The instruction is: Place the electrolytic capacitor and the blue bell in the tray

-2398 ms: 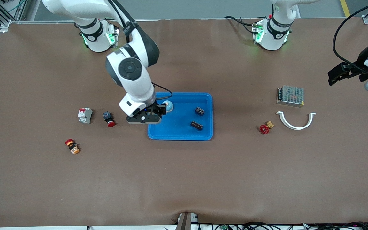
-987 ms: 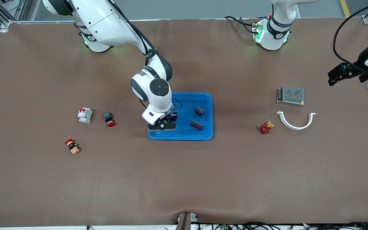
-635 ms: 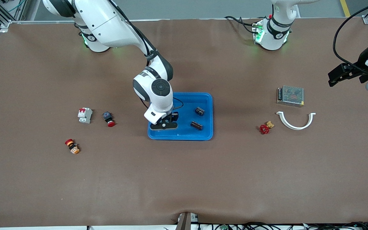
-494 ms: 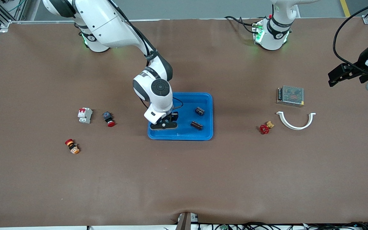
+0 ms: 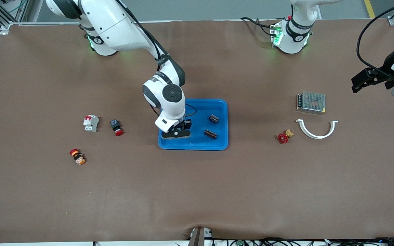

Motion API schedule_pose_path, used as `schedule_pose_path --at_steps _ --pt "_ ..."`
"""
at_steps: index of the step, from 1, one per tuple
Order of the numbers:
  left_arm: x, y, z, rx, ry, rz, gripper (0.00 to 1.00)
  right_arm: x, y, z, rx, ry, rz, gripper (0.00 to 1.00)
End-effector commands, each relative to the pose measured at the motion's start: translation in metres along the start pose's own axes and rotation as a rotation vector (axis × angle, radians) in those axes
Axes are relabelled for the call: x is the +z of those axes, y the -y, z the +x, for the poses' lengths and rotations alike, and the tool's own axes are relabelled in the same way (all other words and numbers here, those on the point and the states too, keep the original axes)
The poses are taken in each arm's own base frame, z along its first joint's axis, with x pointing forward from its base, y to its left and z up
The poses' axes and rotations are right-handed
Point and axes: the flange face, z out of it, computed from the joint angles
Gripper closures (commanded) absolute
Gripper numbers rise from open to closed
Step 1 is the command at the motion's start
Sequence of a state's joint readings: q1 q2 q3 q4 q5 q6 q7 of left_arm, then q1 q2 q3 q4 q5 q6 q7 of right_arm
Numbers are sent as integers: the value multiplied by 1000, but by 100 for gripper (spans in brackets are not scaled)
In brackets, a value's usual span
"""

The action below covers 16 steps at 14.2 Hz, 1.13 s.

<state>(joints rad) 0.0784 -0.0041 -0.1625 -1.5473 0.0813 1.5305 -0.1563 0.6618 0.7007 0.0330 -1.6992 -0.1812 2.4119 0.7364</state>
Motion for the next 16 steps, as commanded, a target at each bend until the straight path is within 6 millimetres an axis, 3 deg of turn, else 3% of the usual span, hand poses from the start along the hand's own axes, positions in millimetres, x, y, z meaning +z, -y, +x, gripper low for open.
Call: schedule_pose_path --at_steps 1,3,5,8,11,16 --pt "-2 6 -2 11 -8 -24 0 1 2 -1 -4 -19 -9 0" --pt "-2 5 -2 13 -7 -24 0 -3 2 -1 -12 -17 -13 0" --pt "-2 6 -2 12 -7 -24 0 -21 0 2 -15 -18 -18 0" --pt "1 6 -1 12 -2 -24 0 -84 -9 4 -31 5 -53 0" --pt "0 5 -1 13 -4 -24 0 -148 -13 -7 -47 45 -47 0" --pt "0 4 -1 15 -2 -24 0 -238 -38 -20 -51 85 -9 0"
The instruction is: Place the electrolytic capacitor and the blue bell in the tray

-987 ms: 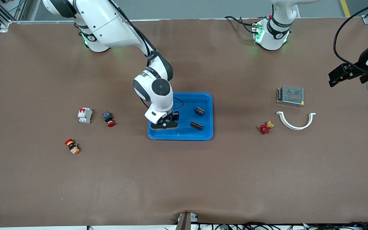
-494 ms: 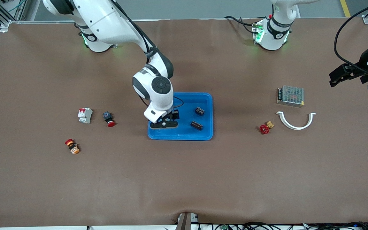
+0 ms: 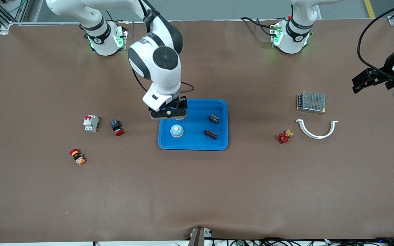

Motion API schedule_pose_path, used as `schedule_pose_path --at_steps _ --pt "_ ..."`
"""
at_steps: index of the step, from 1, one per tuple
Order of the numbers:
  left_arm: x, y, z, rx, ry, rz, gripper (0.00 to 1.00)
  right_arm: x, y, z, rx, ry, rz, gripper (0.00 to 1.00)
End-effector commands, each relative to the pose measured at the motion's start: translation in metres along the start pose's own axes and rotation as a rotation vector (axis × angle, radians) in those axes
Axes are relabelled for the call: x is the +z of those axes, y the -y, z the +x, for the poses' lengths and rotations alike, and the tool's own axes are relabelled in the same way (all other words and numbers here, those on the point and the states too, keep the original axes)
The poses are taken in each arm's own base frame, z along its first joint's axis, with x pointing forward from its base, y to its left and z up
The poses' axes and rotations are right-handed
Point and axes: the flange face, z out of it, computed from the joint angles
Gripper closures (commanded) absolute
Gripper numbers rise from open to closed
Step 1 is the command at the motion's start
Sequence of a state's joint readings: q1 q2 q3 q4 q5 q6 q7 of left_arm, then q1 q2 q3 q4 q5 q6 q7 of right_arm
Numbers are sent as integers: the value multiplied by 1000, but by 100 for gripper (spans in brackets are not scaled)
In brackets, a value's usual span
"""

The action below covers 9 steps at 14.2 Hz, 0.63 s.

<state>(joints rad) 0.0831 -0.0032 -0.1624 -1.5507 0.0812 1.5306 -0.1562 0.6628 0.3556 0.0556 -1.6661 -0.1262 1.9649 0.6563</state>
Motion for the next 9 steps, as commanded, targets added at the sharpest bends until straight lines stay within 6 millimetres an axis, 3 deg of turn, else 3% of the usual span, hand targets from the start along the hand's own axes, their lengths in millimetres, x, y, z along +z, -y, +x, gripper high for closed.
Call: schedule_pose_path --at_steps 1,5,7,9 --pt "-2 2 -1 19 -8 -25 0 -48 -28 -16 -26 38 45 0" --pt "1 1 1 21 -4 -25 0 -127 -91 -37 2 54 35 0" --pt "2 0 3 22 -8 -28 0 -164 -131 -48 3 47 38 0" --pt "4 -1 5 23 -8 -29 0 -186 -179 -53 -28 63 35 0"
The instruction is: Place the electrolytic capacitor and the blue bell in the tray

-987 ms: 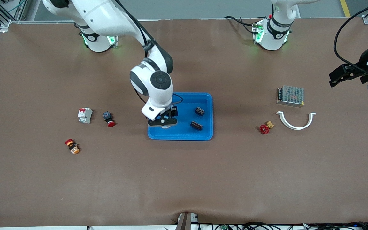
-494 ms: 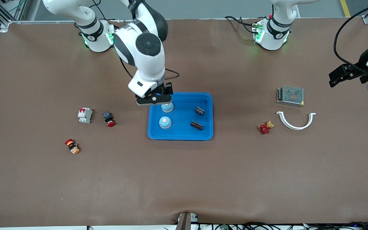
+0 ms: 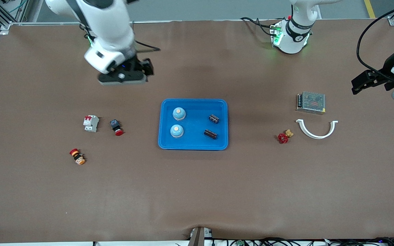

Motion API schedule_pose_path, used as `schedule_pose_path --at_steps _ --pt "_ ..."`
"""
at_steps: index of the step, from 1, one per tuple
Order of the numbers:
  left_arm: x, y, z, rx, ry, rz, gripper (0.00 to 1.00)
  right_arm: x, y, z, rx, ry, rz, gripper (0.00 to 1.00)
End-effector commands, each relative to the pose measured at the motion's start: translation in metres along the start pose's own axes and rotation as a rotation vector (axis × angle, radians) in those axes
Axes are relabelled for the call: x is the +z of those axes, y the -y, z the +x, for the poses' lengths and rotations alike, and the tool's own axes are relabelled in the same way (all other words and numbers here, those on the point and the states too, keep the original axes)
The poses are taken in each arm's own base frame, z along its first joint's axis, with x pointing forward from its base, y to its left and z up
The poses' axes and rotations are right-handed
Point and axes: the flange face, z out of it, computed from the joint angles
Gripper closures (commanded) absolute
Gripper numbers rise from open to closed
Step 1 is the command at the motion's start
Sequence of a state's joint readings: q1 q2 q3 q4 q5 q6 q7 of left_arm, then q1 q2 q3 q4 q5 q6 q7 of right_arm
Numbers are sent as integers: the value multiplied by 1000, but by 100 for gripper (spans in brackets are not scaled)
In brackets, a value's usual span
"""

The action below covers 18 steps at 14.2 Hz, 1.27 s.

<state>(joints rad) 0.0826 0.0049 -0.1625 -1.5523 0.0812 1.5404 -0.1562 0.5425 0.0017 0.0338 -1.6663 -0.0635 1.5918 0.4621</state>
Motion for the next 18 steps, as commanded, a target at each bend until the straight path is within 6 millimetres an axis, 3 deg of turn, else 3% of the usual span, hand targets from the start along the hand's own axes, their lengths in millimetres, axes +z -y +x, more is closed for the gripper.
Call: schedule_pose_path --at_steps 1,4,9,14,18 --pt "1 0 2 22 -8 -26 0 -27 -64 -18 -13 23 14 0" --pt "1 -1 2 24 -8 -28 0 -49 -129 -31 35 40 16 0" --pt "0 -1 2 23 -9 -28 0 -51 -238 -26 104 54 123 0" --pt "0 -1 2 23 -9 -28 0 -50 -288 -17 171 2 120 0" --pt "-2 0 2 25 -14 -28 0 -52 -311 -16 162 -34 90 0"
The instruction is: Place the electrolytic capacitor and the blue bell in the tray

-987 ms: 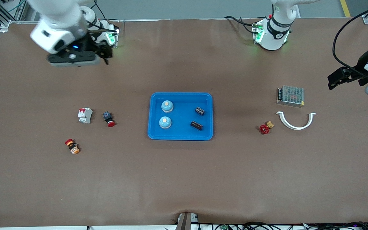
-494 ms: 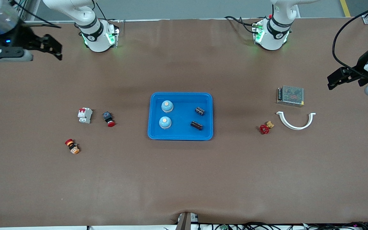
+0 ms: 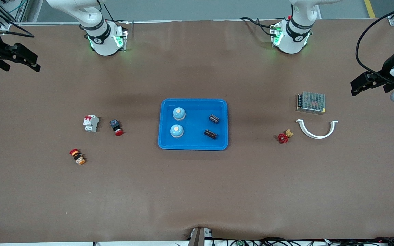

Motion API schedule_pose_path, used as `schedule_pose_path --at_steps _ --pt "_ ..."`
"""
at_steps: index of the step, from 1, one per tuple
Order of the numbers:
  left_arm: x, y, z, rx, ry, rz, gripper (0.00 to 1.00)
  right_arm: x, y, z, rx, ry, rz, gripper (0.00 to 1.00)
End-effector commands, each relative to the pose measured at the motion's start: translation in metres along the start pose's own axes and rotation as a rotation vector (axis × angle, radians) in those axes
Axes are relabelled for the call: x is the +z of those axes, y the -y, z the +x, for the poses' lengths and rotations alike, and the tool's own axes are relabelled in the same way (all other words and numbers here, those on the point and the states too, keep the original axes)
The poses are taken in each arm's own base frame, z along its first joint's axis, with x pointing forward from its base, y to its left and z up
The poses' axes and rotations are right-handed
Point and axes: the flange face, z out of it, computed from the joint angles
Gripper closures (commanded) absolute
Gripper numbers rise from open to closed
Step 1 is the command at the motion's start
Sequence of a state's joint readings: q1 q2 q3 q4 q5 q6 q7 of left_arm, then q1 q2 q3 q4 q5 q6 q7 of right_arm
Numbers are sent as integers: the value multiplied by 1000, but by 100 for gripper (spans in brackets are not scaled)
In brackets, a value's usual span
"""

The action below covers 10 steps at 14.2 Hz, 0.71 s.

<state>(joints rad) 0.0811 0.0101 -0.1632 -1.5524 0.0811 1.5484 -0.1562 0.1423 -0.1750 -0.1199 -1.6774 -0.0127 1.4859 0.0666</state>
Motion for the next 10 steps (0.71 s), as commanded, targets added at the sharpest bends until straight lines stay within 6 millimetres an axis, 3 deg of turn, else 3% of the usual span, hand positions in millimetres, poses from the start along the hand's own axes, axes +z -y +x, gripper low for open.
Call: schedule_pose_path --at_steps 1,5,10 --pt "-5 2 0 21 -12 -30 0 -4 -21 2 4 -38 -8 0" --pt "-17 -3 -1 23 -30 -79 0 4 -23 18 1 -71 -14 0" --pt "-22 -7 -3 28 -32 -84 0 -4 -30 26 17 -97 -18 0"
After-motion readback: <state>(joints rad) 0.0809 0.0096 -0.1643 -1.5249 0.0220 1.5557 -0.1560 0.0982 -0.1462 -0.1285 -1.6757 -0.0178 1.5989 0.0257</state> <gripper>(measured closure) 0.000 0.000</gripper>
